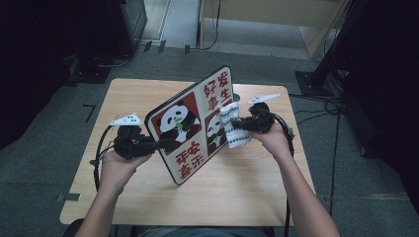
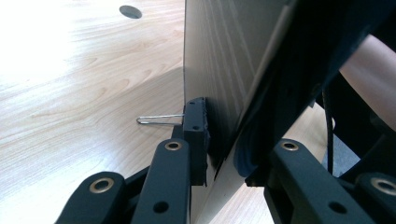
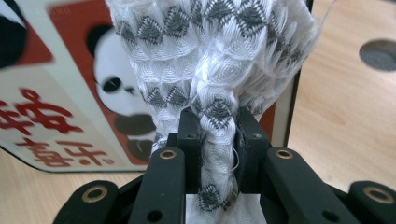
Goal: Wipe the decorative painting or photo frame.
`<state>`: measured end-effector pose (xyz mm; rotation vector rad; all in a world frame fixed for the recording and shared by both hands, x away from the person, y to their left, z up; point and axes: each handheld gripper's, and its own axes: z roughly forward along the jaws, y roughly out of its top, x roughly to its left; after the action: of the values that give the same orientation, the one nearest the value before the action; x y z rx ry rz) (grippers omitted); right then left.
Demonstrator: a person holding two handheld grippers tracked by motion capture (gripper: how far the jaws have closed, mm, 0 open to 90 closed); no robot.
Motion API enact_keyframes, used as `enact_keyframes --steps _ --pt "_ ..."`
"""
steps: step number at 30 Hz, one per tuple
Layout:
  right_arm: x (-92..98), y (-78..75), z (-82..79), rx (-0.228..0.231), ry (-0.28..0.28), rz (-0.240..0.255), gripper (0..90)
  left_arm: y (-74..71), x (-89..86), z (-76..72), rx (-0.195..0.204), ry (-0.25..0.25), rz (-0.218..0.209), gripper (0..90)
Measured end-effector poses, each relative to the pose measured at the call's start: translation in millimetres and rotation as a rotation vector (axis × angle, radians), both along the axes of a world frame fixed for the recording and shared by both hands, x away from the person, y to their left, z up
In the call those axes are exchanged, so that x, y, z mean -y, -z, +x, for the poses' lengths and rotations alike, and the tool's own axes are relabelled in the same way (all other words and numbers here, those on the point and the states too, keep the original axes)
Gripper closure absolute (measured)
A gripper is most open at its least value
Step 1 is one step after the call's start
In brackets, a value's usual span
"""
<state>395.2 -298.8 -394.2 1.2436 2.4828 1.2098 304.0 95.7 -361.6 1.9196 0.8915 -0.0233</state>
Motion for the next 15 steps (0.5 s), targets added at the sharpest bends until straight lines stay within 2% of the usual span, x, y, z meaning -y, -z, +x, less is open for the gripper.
enact_keyframes --steps 4,7,15 --pt "-2.3 -18.0 -0.9 0.028 -0.009 0.013 77.2 -0.2 -0.4 0.1 -0.004 -0.001 0.000 76.7" --pt "-3.7 -32.9 0.4 0.047 -0.018 0.021 77.2 0.5 -1.4 1.4 -0.025 -0.002 -0.012 76.1" --pt "-17.0 -76.2 9.7 0.099 -0.057 -0.009 77.1 1.4 -1.9 1.8 -0.019 0.007 -0.019 76.0"
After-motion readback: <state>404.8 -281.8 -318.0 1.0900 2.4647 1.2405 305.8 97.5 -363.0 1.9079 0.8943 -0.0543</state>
